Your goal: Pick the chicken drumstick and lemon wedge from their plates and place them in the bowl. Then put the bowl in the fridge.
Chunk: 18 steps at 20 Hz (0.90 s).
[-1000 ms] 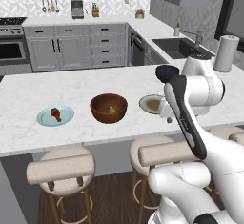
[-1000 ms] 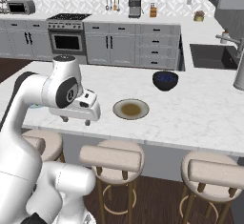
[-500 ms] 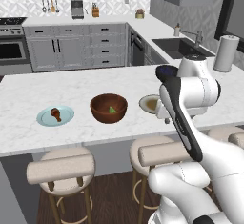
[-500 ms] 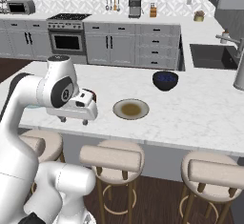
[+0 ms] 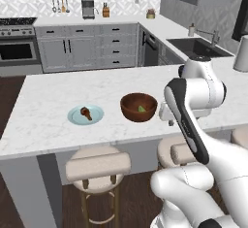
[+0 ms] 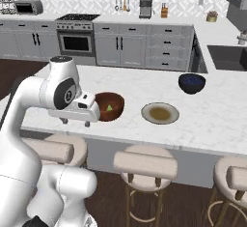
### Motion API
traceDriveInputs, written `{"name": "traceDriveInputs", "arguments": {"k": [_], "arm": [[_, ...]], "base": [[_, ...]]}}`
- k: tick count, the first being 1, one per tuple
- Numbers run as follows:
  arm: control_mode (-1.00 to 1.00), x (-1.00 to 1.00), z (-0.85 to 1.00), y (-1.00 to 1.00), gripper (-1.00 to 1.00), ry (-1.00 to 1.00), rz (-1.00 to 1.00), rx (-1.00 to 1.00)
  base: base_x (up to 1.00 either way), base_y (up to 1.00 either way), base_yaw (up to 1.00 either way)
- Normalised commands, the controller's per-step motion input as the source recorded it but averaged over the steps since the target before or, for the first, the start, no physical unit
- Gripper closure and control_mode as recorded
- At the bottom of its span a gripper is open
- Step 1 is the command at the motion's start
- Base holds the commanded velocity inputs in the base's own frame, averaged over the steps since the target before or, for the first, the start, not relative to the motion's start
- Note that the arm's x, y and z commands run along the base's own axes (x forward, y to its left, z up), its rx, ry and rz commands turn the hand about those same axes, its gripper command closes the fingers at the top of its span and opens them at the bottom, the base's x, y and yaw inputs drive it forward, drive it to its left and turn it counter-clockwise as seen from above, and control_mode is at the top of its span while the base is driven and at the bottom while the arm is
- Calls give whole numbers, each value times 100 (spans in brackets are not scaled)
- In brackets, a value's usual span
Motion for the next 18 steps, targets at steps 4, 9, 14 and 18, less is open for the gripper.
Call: {"name": "traceDriveInputs", "arguments": {"k": [4, 9, 14, 18], "arm": [[100, 0, 0, 0, -100, 0, 0, 0], [100, 0, 0, 0, -100, 0, 0, 0], [100, 0, 0, 0, -100, 0, 0, 0], [100, 0, 0, 0, -100, 0, 0, 0]], "base": [[0, 89, 0], [30, 28, 0], [53, 2, 0], [56, 0, 0]]}}
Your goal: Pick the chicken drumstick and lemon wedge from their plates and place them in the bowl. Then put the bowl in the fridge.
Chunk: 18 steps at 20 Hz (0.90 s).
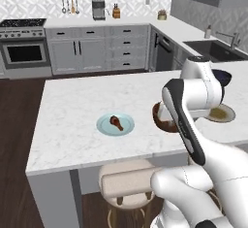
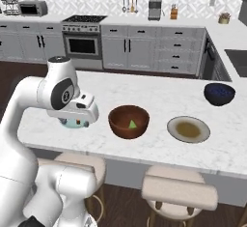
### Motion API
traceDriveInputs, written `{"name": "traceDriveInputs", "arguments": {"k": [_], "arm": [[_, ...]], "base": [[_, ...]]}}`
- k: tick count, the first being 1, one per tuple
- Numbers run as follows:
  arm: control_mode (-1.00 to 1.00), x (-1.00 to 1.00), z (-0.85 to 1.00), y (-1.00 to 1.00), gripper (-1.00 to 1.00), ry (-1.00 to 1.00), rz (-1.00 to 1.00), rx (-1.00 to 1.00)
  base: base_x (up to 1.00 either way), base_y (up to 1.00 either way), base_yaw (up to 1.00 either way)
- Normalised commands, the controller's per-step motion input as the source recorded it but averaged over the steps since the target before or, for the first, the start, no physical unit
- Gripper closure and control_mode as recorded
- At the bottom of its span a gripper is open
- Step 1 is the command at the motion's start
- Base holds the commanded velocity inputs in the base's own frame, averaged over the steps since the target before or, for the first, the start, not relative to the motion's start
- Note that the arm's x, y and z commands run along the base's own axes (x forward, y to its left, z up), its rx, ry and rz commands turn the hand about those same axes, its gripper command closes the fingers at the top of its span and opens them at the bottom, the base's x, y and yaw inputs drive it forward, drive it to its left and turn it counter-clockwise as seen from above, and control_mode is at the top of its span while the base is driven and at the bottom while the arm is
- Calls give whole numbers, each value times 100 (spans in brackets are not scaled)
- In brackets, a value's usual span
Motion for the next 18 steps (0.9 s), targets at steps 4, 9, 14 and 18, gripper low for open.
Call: {"name": "traceDriveInputs", "arguments": {"k": [4, 9, 14, 18], "arm": [[-100, 33, 0, 0, -100, 0, 0, 0], [-100, 81, -2, 21, -100, 0, 0, 0], [-100, 72, -29, 94, -100, 1, 1, -3], [-100, 53, -37, 94, -100, 3, 6, -1]], "base": [[29, 0, 0], [0, 0, 0], [0, 0, 0], [0, 0, 0]]}}
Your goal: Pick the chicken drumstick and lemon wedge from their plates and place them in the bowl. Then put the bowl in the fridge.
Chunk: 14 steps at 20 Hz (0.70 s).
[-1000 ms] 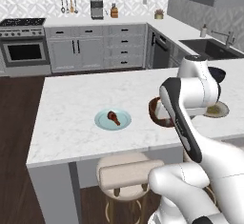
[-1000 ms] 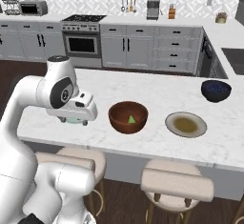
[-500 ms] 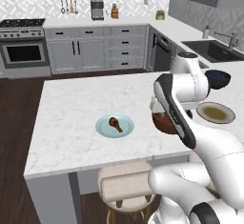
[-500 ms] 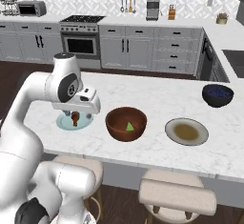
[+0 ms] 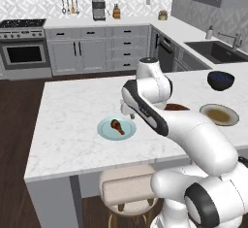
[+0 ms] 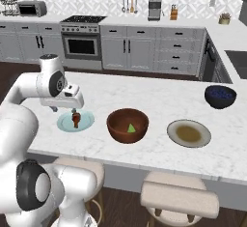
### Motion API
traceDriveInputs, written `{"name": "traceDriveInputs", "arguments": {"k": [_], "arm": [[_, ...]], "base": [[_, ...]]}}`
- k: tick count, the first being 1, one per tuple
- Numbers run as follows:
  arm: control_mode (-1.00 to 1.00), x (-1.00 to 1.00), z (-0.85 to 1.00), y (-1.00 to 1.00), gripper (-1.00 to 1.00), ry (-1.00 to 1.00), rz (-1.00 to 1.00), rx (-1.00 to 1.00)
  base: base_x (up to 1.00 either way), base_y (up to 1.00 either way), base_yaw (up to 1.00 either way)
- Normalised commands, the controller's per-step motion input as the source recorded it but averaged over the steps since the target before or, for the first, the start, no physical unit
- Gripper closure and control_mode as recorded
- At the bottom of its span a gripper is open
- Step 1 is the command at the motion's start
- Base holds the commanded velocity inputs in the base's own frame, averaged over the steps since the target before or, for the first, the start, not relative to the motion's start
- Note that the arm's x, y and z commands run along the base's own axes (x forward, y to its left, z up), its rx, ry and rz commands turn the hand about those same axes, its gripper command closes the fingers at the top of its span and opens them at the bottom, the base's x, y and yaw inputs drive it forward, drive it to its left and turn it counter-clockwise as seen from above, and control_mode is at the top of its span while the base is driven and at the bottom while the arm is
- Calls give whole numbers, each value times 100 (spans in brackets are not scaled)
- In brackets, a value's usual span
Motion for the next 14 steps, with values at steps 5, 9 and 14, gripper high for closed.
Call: {"name": "traceDriveInputs", "arguments": {"k": [5, 9, 14], "arm": [[-100, 51, -40, 53, -100, 4, 11, 1], [-100, 64, -54, 30, -100, 0, 12, 1], [-100, 67, -56, 2, -100, 0, 6, 0]], "base": [[0, 0, 0], [0, 0, 0], [0, 0, 0]]}}
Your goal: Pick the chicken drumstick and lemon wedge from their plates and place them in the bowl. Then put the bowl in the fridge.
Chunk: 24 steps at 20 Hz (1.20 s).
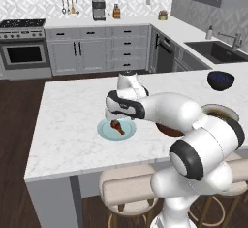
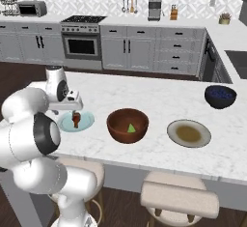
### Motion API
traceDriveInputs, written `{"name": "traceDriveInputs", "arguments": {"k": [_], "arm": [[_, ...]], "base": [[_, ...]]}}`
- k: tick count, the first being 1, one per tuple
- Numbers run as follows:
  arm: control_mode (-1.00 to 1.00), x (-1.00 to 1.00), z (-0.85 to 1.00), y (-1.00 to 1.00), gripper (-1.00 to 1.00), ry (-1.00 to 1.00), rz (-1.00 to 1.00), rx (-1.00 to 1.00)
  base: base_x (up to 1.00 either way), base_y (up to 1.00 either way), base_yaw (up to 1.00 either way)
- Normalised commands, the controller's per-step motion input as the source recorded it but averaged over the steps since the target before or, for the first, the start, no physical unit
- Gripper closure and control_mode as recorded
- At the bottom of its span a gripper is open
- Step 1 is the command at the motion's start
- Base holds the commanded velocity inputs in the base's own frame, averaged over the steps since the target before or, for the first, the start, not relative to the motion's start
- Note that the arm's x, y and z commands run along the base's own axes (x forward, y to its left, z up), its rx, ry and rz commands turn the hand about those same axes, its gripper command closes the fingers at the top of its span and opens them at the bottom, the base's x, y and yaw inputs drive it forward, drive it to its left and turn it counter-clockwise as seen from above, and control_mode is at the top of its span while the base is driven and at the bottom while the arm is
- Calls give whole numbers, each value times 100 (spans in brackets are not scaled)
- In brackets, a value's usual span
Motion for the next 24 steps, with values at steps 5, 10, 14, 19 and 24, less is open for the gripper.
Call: {"name": "traceDriveInputs", "arguments": {"k": [5, 10, 14, 19, 24], "arm": [[-100, 66, -45, 0, -100, 0, 3, 1], [-100, 39, -57, 0, -100, 0, 5, 0], [-100, 29, -56, 0, -100, 0, 5, 0], [-100, 32, -49, 0, -100, 0, 4, 0], [-100, 22, -41, 0, -100, 4, 3, 0]], "base": [[0, 0, 0], [0, 0, 0], [0, 0, 0], [0, 0, 0], [0, 0, 0]]}}
